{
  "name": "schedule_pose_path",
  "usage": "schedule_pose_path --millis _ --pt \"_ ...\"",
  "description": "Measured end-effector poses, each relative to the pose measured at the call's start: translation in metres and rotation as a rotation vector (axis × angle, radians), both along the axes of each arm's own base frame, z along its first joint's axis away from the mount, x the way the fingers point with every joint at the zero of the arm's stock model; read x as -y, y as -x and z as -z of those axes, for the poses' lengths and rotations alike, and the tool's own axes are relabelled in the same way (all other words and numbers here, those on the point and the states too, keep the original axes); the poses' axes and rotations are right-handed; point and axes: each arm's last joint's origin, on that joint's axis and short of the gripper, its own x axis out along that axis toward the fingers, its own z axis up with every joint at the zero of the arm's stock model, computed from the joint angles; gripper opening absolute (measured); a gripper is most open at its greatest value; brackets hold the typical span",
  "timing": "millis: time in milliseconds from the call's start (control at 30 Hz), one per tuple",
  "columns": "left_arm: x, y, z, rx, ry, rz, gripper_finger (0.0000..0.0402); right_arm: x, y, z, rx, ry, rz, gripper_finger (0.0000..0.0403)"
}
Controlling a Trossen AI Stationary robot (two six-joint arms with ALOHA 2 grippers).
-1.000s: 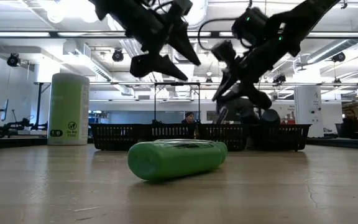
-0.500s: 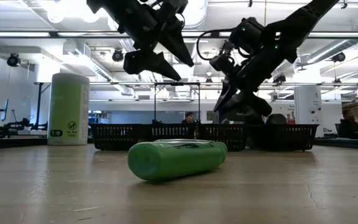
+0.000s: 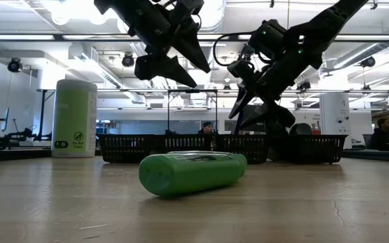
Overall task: Pick & Place Travel size toiletries
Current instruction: Put the blue razor into the middle right black bin
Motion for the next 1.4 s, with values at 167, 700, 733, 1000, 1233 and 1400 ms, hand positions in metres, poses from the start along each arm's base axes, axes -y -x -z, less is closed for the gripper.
schedule_pose_path --millis 167,700,733,1000,1233,1400 --pt "0.0 0.0 0.0 -0.003 -0.007 0.006 0.0224 0.0 0.0 -0.001 0.004 0.012 0.008 0.0193" --pt "0.0 0.0 0.0 -0.005 -0.006 0.008 0.0225 0.002 -0.01 -0.02 0.202 0.076 0.03 0.0233" --pt "0.0 0.0 0.0 -0.005 -0.006 0.008 0.0224 0.003 -0.01 -0.02 0.201 0.079 0.038 0.0236" --pt "0.0 0.001 0.001 -0.01 -0.006 0.009 0.0224 0.004 -0.007 -0.018 0.126 0.188 0.032 0.0231" --pt "0.0 0.001 0.001 -0.014 -0.015 0.016 0.0223 -0.002 0.002 -0.057 0.122 0.282 -0.075 0.0211" --pt "0.001 0.001 0.001 -0.018 -0.025 0.025 0.0223 -0.014 0.023 -0.072 -0.082 0.191 -0.292 0.0168"
